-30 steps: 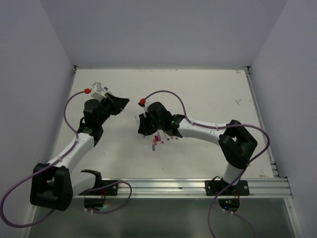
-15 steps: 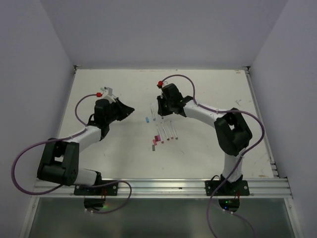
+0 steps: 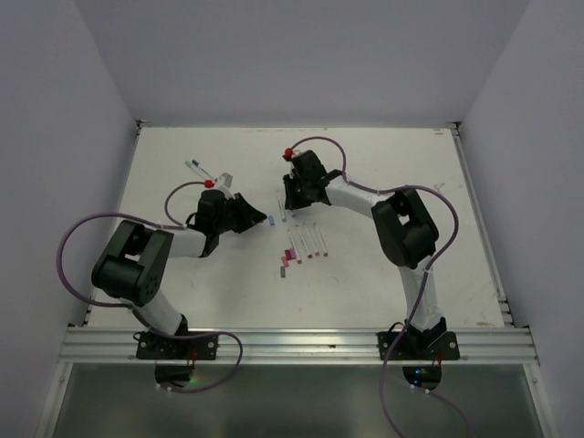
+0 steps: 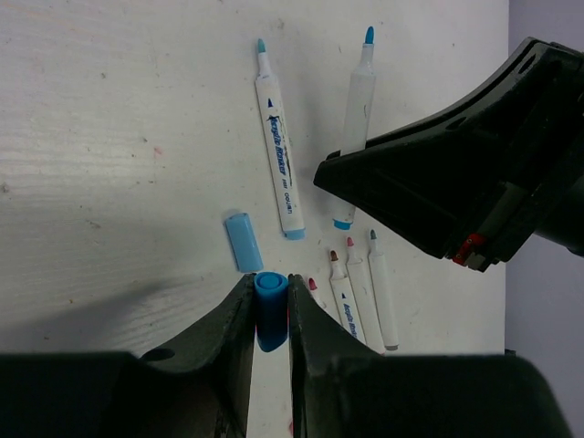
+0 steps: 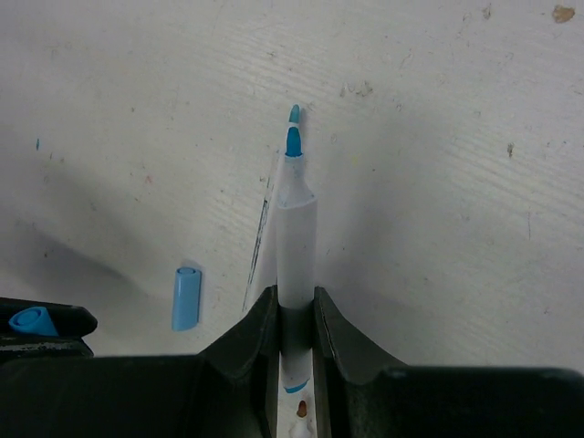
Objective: Open the pen caps
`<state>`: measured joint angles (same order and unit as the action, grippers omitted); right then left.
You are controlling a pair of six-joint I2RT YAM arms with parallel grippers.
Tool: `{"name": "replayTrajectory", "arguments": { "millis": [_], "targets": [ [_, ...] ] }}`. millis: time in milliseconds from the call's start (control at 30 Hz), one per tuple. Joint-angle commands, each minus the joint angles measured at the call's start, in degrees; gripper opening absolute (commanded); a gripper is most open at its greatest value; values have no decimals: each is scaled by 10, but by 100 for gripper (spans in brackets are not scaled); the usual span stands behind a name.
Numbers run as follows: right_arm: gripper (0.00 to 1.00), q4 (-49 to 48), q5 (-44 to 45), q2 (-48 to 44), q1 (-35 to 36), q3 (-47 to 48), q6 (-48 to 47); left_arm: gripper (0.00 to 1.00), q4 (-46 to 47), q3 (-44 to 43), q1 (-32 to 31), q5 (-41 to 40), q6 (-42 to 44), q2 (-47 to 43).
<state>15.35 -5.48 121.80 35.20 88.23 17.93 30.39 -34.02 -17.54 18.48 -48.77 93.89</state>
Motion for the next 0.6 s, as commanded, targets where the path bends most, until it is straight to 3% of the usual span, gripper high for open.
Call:
{"name": "replayTrajectory", "arguments": {
  "millis": [0, 267, 567],
  "targets": [
    [1, -15, -21, 12, -5, 34, 0, 22, 56, -10, -7, 4, -7, 18],
    [6, -20, -28, 12, -8, 35, 8, 30, 56, -17, -10, -1, -11, 53],
    [10, -17, -31, 23, -7, 34, 3, 37, 47, -8, -9, -27, -10, 27]
  ]
}}
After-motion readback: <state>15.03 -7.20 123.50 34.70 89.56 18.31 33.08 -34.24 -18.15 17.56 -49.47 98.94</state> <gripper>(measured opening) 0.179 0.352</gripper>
